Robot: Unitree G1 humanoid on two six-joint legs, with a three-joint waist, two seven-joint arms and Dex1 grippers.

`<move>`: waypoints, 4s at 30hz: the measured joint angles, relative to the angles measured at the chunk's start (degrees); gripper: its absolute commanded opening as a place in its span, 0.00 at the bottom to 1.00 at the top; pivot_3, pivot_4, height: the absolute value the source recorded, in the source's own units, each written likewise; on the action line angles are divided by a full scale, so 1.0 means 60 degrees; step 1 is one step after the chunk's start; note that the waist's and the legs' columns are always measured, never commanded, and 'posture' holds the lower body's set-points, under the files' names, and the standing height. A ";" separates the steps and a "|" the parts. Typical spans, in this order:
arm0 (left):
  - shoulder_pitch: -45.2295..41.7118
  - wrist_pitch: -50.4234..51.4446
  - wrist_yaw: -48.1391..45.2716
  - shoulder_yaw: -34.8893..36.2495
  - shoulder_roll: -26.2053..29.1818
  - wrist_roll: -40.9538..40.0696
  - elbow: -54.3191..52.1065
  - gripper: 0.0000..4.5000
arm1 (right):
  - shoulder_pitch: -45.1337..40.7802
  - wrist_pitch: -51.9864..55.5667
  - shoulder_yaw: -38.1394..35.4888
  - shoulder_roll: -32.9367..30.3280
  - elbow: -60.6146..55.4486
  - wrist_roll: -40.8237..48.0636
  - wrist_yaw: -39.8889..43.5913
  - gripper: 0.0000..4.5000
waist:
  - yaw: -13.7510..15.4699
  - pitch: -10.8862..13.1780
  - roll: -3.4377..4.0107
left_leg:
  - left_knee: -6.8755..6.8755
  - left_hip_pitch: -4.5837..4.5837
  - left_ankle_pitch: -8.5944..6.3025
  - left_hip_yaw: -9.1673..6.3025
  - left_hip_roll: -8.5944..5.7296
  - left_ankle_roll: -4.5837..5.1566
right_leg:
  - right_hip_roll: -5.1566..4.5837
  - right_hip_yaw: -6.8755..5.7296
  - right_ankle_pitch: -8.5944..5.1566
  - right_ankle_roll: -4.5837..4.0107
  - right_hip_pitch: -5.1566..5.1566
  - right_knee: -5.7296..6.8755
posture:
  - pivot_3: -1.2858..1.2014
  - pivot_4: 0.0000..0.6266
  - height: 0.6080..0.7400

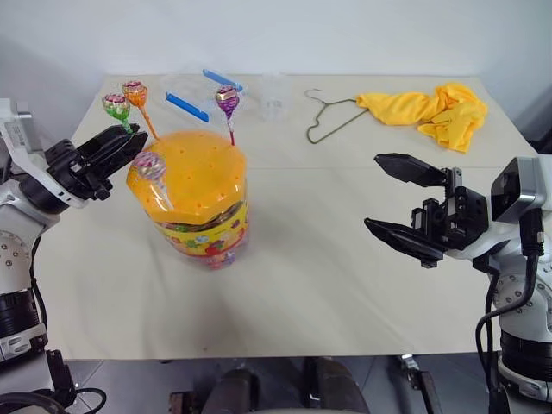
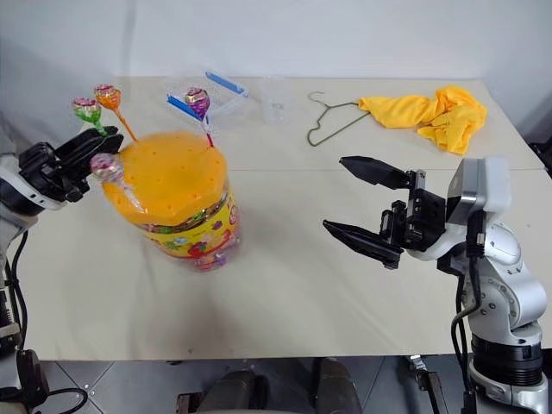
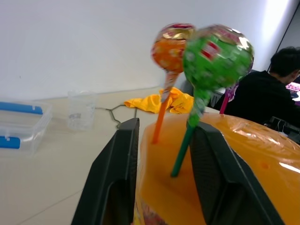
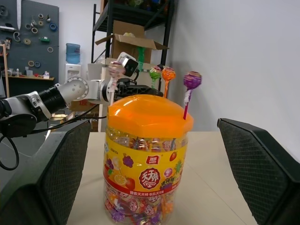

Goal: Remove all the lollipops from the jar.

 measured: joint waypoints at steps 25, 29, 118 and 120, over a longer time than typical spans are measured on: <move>0.1442 0.1209 0.1861 0.3537 0.0842 -0.2039 0.0954 0.00 | -0.0112 -0.0001 0.0225 0.0292 0.0040 -0.0076 0.0037 1.00 | -0.0189 0.0005 -0.0001 | -0.0060 0.0045 -0.0003 -0.0004 -0.0008 -0.0009 | 0.0025 0.0053 -0.0002 -0.0003 -0.0013 0.0000 | 0.52 0.24 1.00; 0.4418 0.0946 0.1703 0.3567 0.1410 0.0031 0.1877 0.00 | -0.0127 -0.0028 0.0370 0.0244 0.0064 -0.0140 0.0472 1.00 | -0.0250 0.0011 -0.0014 | -0.0067 0.0033 -0.0004 -0.0007 -0.0003 -0.0008 | 0.0024 0.0047 -0.0004 -0.0005 -0.0019 -0.0017 | 0.52 0.24 1.00; 0.7664 0.4543 0.1439 0.5007 0.0023 0.1926 -0.4005 0.00 | -0.1591 0.0577 0.1291 0.0462 0.1243 -0.0144 0.1796 1.00 | 0.0009 0.0034 0.0005 | -0.0062 0.0019 -0.0009 -0.0073 -0.0027 -0.0004 | -0.0018 0.0069 -0.0004 -0.0009 -0.0004 -0.0053 | 0.52 0.24 1.00; 0.8054 0.4478 0.1637 0.4663 -0.0376 0.2028 -0.4314 0.00 | -0.1544 0.0464 0.1396 0.0439 0.1301 -0.0369 0.2074 1.00 | 0.0031 0.0030 -0.0002 | -0.0062 0.0017 -0.0008 -0.0083 -0.0023 -0.0006 | -0.0015 0.0063 -0.0005 -0.0009 -0.0005 -0.0051 | 0.52 0.24 1.00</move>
